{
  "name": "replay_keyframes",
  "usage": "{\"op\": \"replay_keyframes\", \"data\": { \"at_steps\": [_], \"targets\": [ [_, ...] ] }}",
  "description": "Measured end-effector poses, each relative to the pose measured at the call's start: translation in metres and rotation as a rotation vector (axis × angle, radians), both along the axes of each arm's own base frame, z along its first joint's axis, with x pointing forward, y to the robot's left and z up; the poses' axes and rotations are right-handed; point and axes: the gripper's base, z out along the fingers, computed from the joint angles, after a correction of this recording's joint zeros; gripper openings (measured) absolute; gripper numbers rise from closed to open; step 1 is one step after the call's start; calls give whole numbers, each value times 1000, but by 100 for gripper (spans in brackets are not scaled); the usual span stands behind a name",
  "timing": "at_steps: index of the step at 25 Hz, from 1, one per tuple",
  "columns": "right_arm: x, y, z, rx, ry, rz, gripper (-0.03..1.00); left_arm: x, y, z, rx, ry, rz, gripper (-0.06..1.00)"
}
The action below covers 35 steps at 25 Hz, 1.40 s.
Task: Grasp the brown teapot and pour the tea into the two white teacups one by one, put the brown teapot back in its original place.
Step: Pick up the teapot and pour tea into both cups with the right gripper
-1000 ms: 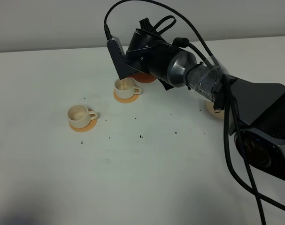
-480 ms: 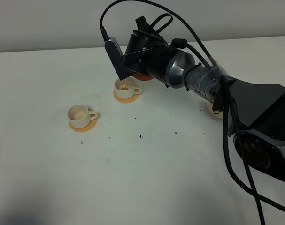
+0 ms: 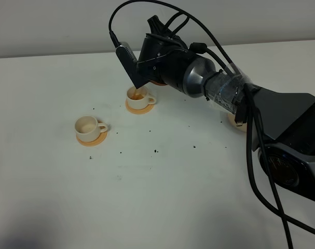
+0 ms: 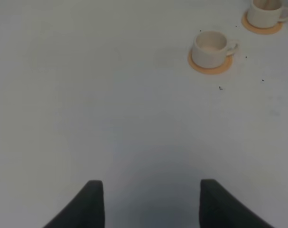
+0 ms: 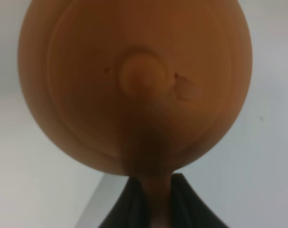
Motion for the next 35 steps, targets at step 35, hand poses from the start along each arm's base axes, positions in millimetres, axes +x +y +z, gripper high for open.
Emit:
{"op": "replay_keyframes", "data": {
  "at_steps": [35],
  "targets": [
    [5, 0, 8, -97, -94, 61, 11, 0, 0, 0, 0, 0, 0, 46]
  ]
}}
